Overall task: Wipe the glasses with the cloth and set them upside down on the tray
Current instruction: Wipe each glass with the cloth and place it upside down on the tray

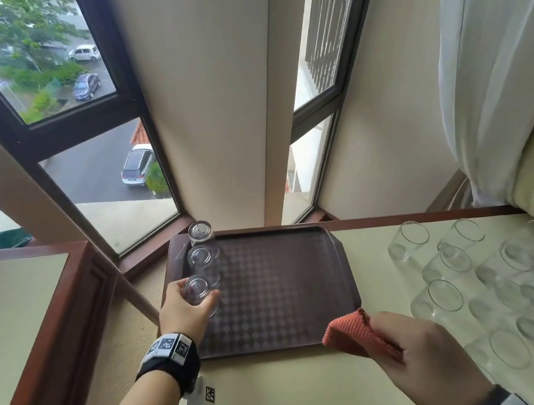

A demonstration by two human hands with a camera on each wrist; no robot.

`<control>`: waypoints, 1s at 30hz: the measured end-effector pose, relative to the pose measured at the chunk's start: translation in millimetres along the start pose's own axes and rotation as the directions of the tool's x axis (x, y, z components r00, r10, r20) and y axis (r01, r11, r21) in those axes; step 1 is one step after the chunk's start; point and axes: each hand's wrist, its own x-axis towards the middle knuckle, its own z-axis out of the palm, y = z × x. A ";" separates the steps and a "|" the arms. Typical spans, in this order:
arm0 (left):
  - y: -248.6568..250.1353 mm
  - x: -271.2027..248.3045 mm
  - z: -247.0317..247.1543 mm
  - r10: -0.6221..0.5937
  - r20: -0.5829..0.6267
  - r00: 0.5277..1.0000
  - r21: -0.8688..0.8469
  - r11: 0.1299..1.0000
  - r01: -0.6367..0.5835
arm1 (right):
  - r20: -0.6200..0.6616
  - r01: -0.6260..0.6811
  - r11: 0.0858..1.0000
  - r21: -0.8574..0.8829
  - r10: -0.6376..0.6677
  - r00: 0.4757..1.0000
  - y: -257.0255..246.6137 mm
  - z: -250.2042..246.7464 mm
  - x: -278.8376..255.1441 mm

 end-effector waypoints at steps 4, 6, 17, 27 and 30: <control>6.0 -0.3 4.4 -0.009 -0.023 1.000 0.000 1.000 0.009 | -0.007 -0.006 1.000 -0.015 0.006 1.000 9.0 -2.0 -11.1; 10.4 -3.3 5.3 -0.019 -0.020 1.000 -0.004 1.000 0.018 | -0.013 -0.022 1.000 -0.004 0.022 1.000 16.6 -1.9 -18.2; 87.1 -141.4 54.6 0.242 -0.202 0.949 0.022 0.970 -0.242 | -0.194 -0.262 0.953 0.149 0.288 0.938 66.8 -46.8 -66.8; 153.4 -271.6 209.6 0.510 0.763 0.398 -0.011 0.625 -0.781 | -0.306 -0.418 0.898 0.137 0.440 0.845 123.6 -128.5 -113.2; 154.0 -288.5 244.9 0.412 0.838 0.357 0.053 0.590 -0.806 | -0.303 -0.419 0.897 0.141 0.442 0.844 137.5 -139.1 -125.2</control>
